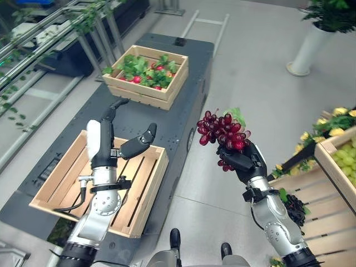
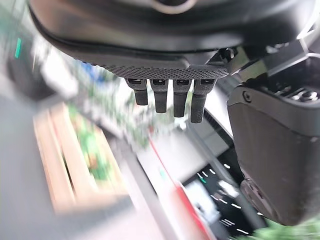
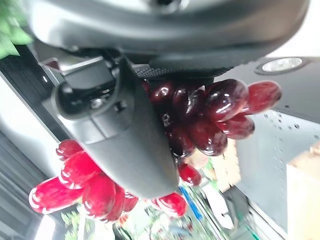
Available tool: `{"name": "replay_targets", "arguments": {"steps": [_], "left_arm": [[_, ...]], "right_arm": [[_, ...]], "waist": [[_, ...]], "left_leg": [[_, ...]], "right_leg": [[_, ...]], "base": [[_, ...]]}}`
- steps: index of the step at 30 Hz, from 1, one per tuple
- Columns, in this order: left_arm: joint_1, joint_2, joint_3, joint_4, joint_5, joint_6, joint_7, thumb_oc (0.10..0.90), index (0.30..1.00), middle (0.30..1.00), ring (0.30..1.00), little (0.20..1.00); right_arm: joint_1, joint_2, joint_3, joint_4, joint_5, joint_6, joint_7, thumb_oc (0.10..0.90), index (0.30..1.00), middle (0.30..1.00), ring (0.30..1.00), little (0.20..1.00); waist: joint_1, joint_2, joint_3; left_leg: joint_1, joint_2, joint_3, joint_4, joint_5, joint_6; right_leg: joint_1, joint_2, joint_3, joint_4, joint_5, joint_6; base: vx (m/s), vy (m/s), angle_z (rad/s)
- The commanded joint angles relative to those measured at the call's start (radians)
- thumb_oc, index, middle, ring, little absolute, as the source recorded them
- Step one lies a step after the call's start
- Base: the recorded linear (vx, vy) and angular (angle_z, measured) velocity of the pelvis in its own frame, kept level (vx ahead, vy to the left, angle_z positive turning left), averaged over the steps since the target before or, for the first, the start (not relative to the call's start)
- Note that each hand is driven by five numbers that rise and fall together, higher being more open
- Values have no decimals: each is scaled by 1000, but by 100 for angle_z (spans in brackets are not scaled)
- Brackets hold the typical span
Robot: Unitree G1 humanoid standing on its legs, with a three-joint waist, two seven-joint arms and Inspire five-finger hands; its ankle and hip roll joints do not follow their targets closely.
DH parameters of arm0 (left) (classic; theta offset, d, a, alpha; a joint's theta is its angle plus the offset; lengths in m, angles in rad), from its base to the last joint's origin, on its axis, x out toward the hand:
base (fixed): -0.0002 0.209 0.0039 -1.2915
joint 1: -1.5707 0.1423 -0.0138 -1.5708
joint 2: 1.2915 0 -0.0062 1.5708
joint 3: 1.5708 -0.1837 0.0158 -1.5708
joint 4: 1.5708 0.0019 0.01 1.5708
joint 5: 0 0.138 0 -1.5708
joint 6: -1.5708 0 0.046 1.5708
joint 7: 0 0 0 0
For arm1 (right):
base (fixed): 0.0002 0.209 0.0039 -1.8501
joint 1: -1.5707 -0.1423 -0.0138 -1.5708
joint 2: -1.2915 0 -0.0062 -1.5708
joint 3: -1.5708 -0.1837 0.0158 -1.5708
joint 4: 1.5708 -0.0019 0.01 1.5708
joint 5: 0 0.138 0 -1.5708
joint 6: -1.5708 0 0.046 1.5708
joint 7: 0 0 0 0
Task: Pick up the fruits from the basket on one side to the basket on the other side
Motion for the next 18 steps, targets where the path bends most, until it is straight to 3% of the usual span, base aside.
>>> {"name": "replay_targets", "arguments": {"steps": [1,3,4,7,9,10,13,18], "left_arm": [[-116,-16,11,-73,-186,-138,-88,800,900,900,900,900],[-125,-29,-29,-73,-331,-127,-176,800,900,900,900,900],[-119,-51,-50,-73,-397,-116,-214,800,900,900,900,900],[-109,-75,-75,-70,-524,-91,-243,800,900,900,900,900],[-106,-88,-84,-59,-537,-101,-251,800,900,900,900,900],[-100,-101,-100,-44,-557,-122,-271,800,900,900,900,900],[-91,-120,-123,-43,-580,-148,-273,800,900,900,900,900],[-81,-141,-131,-53,-622,-178,-286,800,900,900,900,900]], "right_arm": [[-78,10,-44,-67,-1,-165,41,400,300,300,300,300],[-92,10,-35,-45,15,-176,64,400,300,300,300,300],[-98,12,-21,-34,10,-183,73,400,300,300,300,300],[-118,9,9,-6,18,-191,106,400,300,300,300,300],[-120,8,17,8,22,-201,124,400,300,300,300,300],[-117,7,24,25,36,-205,140,400,300,300,300,300],[-101,-1,22,36,62,-181,158,400,300,300,300,300],[-53,-8,13,57,51,-141,162,400,300,300,300,300]], "waist": [[0,28,-60],[7,36,-52],[21,45,-54],[51,41,-56],[63,33,-64],[70,11,-74],[58,-6,-85],[24,-22,-87]], "left_leg": [[85,-47,-33,12,-184,0],[65,-37,-20,13,-167,12],[46,-26,-10,15,-150,14],[21,-15,5,23,-139,19],[4,-8,16,31,-136,16],[-1,-3,15,29,-129,5],[-4,27,11,26,-117,-16],[18,62,3,15,-101,-40]], "right_leg": [[-161,-52,-74,-44,262,12],[-178,-32,-107,73,224,-6],[-166,-27,-150,147,173,-21],[-125,-45,-227,186,120,-38],[-96,-43,-247,152,100,-42],[-39,-30,-265,36,110,-36],[-33,4,-239,-57,122,-32],[-17,66,-203,-87,112,-66]], "base": [[-190,-42,-64],[-255,-77,-59],[-181,-81,-53],[-150,-135,-63],[-105,-225,-49],[-78,-256,-27],[-78,-305,-23],[-11,-184,-36]]}}
